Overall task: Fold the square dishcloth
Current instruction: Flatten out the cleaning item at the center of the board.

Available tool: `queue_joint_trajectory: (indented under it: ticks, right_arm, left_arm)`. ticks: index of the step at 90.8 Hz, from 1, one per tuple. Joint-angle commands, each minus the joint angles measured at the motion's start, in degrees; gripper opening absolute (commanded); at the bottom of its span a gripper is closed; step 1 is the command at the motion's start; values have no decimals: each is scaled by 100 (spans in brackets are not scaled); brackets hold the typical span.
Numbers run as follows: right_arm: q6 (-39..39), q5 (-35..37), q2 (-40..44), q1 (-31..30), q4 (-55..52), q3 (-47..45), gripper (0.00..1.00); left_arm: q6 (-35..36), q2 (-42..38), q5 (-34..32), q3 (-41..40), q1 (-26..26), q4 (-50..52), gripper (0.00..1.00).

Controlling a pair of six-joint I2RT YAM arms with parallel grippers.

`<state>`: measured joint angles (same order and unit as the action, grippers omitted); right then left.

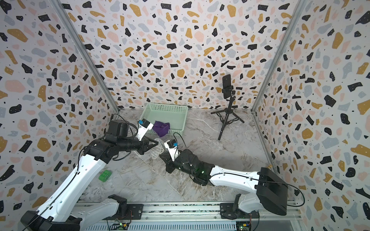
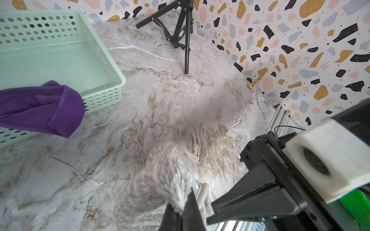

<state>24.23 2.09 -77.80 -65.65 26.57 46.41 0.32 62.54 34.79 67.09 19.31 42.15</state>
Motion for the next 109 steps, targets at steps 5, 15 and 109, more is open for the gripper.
queue_joint_trajectory:
  ticks: [5,15,109]
  right_arm:
    - [-16,36,241,1,-296,105,0]
    - [35,53,306,4,-493,212,0]
    - [604,624,366,352,-1674,810,0]
  left_arm:
    - [257,23,-24,35,20,-84,0]
    - [682,49,-365,32,20,-31,48]
    - [1965,566,-6,-2140,76,-1564,61]
